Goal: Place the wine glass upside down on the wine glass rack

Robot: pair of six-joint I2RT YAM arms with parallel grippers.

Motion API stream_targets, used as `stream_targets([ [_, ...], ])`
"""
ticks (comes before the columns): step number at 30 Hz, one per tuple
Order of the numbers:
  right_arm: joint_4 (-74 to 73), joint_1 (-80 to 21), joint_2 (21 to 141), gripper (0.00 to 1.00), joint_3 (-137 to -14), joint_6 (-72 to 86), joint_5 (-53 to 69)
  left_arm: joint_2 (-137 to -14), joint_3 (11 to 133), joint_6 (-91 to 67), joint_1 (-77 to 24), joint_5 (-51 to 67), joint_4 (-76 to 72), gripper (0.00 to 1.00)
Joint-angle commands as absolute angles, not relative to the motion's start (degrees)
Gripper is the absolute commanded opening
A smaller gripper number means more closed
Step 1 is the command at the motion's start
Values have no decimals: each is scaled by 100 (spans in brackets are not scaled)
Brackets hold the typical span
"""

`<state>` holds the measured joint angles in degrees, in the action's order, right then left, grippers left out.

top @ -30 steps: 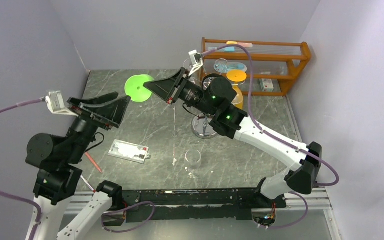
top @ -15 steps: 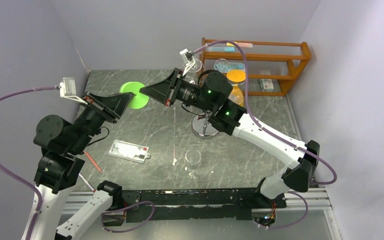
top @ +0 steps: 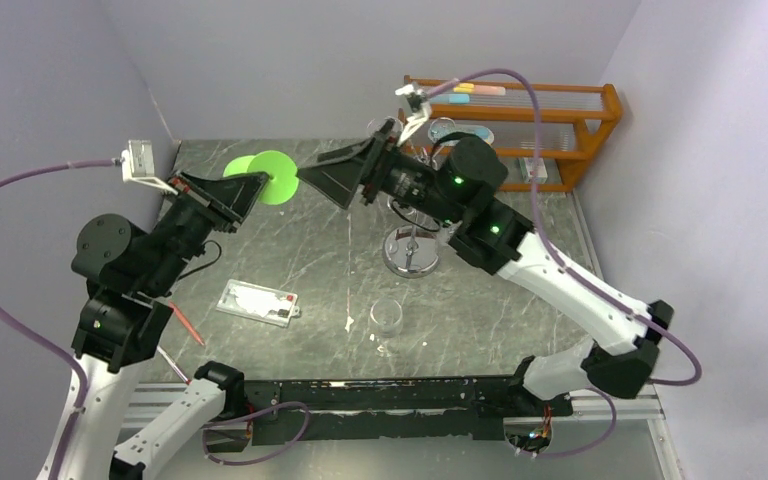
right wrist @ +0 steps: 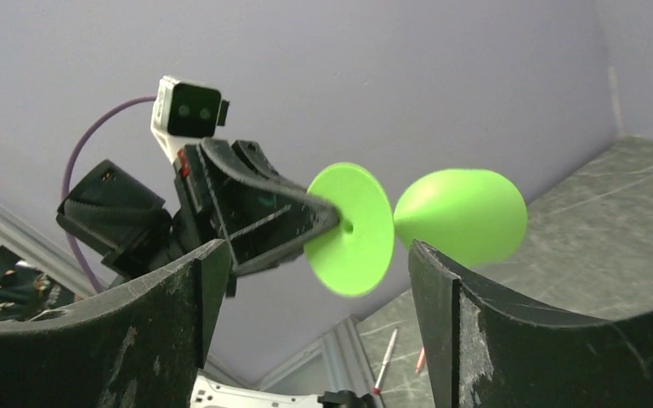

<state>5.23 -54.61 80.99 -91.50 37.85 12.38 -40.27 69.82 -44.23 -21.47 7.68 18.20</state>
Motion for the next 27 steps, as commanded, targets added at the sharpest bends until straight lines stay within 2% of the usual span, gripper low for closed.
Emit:
stream_targets([
  [1, 225, -5416, 7212, 81, -8676, 3357, 636, -4430, 7371, -4326, -2145, 619, 1378, 5],
  [9, 187, -5423, 5977, 75, -7274, 3347, 230, -6088, 8243, -4562, -2144, 1499, 428, 5],
  [16, 18, -5423, 5368, 73, -7121, 3147, 435, -7467, 8836, -5209, -2142, 2055, -1228, 5],
  [27, -57, -5423, 4737, 72, -6948, 2989, -55, -9363, 9767, -5774, -2211, 2856, -2916, 5],
])
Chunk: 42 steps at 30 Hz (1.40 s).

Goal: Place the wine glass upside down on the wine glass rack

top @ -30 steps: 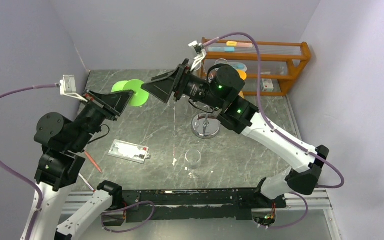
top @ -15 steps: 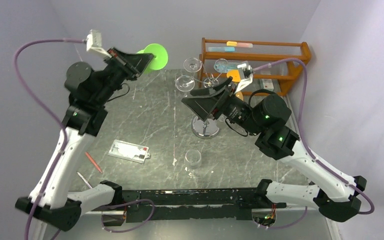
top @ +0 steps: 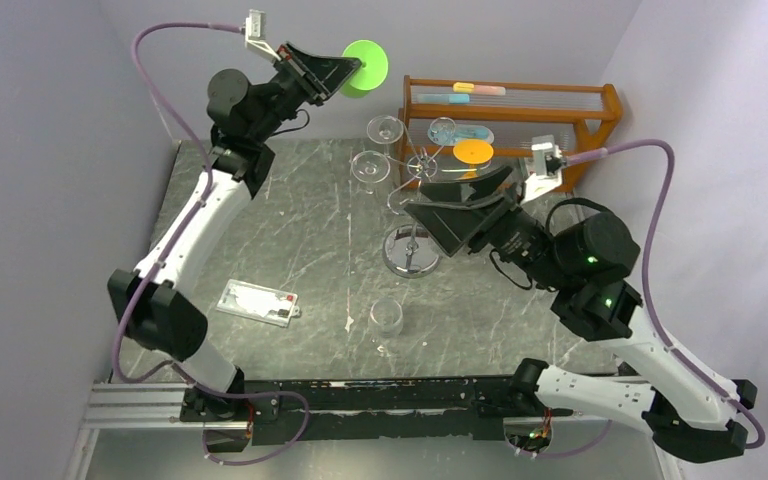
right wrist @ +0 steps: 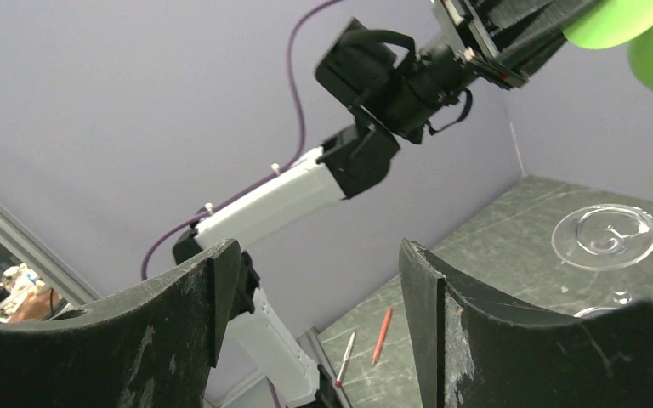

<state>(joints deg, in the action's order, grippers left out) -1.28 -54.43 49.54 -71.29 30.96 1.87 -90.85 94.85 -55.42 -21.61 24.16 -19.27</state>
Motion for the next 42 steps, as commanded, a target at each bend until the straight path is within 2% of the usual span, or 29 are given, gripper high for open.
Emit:
stream_targets([
  [1, -35, -5418, 4722, 72, -6929, 2992, -145, -9461, 9791, -5851, -2221, 2867, -3026, 5],
  [7, -412, -5421, 4996, 72, -7461, 2857, -1373, -10029, 10141, -6662, -2272, 2907, -3534, 5],
  [11, -1084, -5418, 5807, 74, -8421, 2803, -2535, -10022, 10221, -7007, -2311, 2610, -3423, 5],
  [15, -1319, -5394, 6707, 79, -9259, 2779, -3103, -9781, 10111, -7308, -2312, 2150, -2942, 5],
  [19, -1227, -5163, 7502, 80, -10123, 2649, -2846, -9757, 10038, -7700, -2312, 2011, -3027, 5],
  [27, -867, -3526, 8768, 81, -11124, 3595, -409, -9885, 9885, -8143, -2312, 2000, -3348, 5],
  [32, -346, -3057, 9182, 73, -11220, 3999, 735, -9892, 9724, -8450, -2312, 2053, -3558, 5],
  [35, -177, -2972, 9323, 61, -11234, 4119, 1128, -9885, 9670, -8483, -2312, 2088, -3494, 5],
  [39, -29, -2949, 9376, 50, -11069, 4282, 1317, -9899, 9601, -8540, -2312, 2162, -3609, 5],
  [42, -27, -2889, 9468, 36, -11064, 4440, 1350, -9935, 9573, -8677, -2312, 2275, -3812, 5],
])
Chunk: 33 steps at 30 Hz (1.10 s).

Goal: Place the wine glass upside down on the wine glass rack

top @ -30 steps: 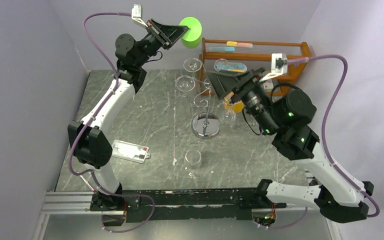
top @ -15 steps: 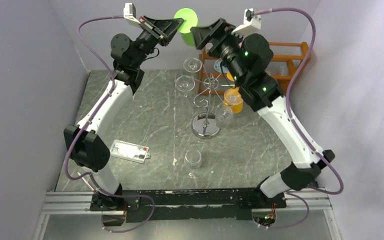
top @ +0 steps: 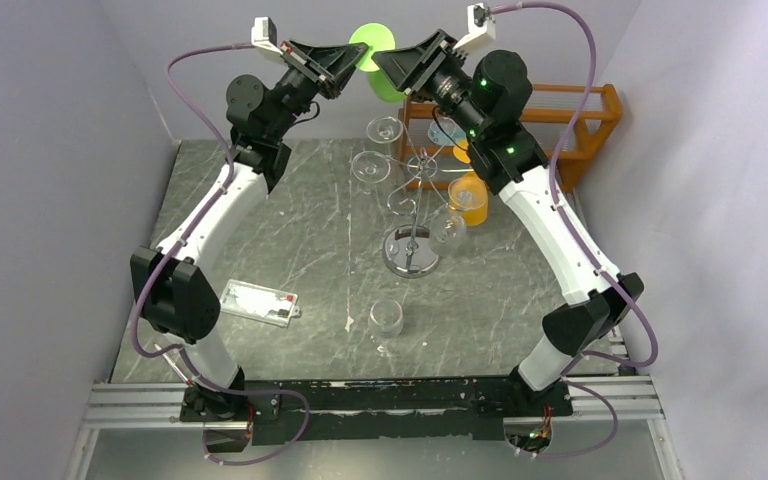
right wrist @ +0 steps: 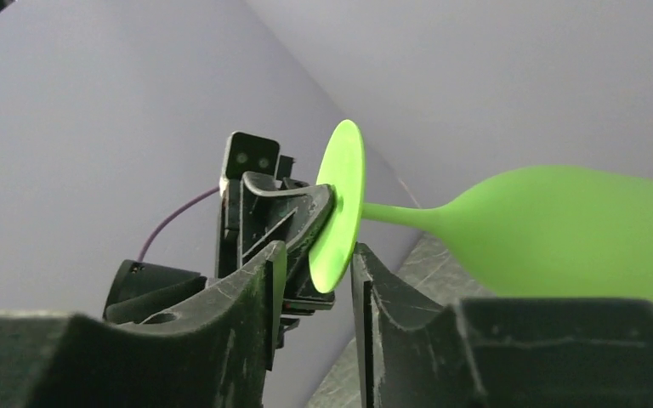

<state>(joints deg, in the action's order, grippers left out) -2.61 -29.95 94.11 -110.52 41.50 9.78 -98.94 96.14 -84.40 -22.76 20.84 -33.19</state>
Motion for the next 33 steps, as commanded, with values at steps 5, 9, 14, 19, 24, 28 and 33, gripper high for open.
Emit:
stream_targets([
  [5, -26, -2822, 9632, 3, -11213, 4728, 1344, -9868, 9214, -8848, -2312, 2326, -4355, 7],
  [9, 222, -2795, 9568, 0, -11091, 4886, 1207, -9707, 8891, -8746, -2312, 2229, -4478, 32],
  [14, 464, -2777, 9306, 0, -10732, 4922, 914, -9344, 8627, -8155, -2305, 2043, -4096, 65],
  [19, 483, -2761, 8926, 0, -10356, 4904, 450, -8870, 8396, -7398, -2298, 1809, -3448, 73],
  [24, 439, -2737, 8611, 0, -9887, 5007, -161, -8292, 8025, -6684, -2256, 1503, -2850, 75],
  [28, 246, -2619, 8620, 0, -9804, 5153, -199, -7839, 7885, -5819, -2206, 1330, -2082, 75],
  [33, 34, -2521, 8556, 0, -9500, 5422, -327, -7332, 7814, -4660, -2197, 1133, -1061, 74],
])
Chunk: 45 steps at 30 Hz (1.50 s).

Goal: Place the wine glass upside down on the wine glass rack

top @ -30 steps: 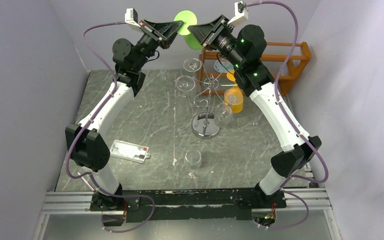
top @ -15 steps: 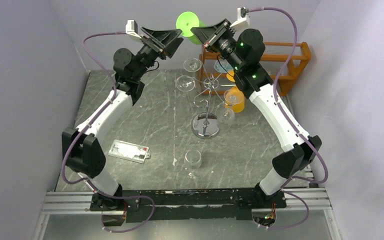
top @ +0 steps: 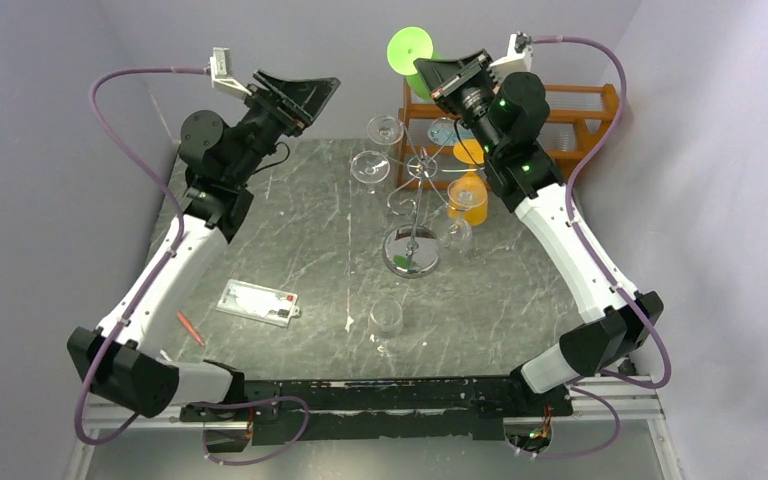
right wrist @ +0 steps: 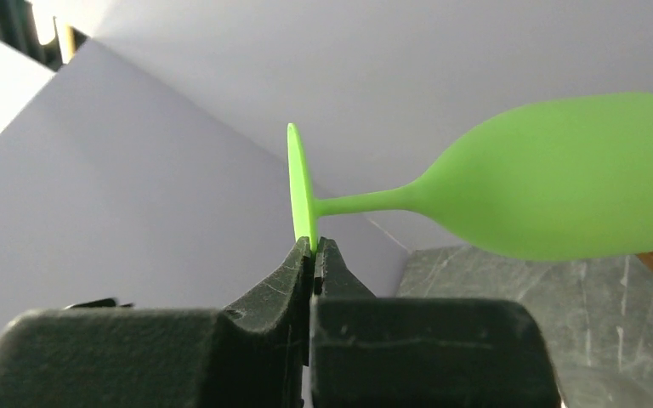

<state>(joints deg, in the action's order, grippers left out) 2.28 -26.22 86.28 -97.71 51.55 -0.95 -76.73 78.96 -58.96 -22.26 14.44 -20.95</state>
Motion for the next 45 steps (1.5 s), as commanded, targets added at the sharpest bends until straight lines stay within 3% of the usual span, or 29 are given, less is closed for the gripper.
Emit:
stream_targets([
  [1, 20, -2503, 8526, 0, -9411, 5485, -322, -7250, 7826, -4396, -2205, 1031, -809, 73],
  [7, 19, -2465, 8508, 0, -9117, 5709, -304, -6688, 7575, -3211, -2205, 195, 359, 73],
  [16, -204, -2469, 8297, 0, -8692, 6046, -262, -6233, 7254, -2694, -2205, -530, 840, 74],
  [45, -726, -2362, 8473, 0, -8385, 7046, -634, -6227, 7052, -2486, -2197, -822, 1134, 75],
])
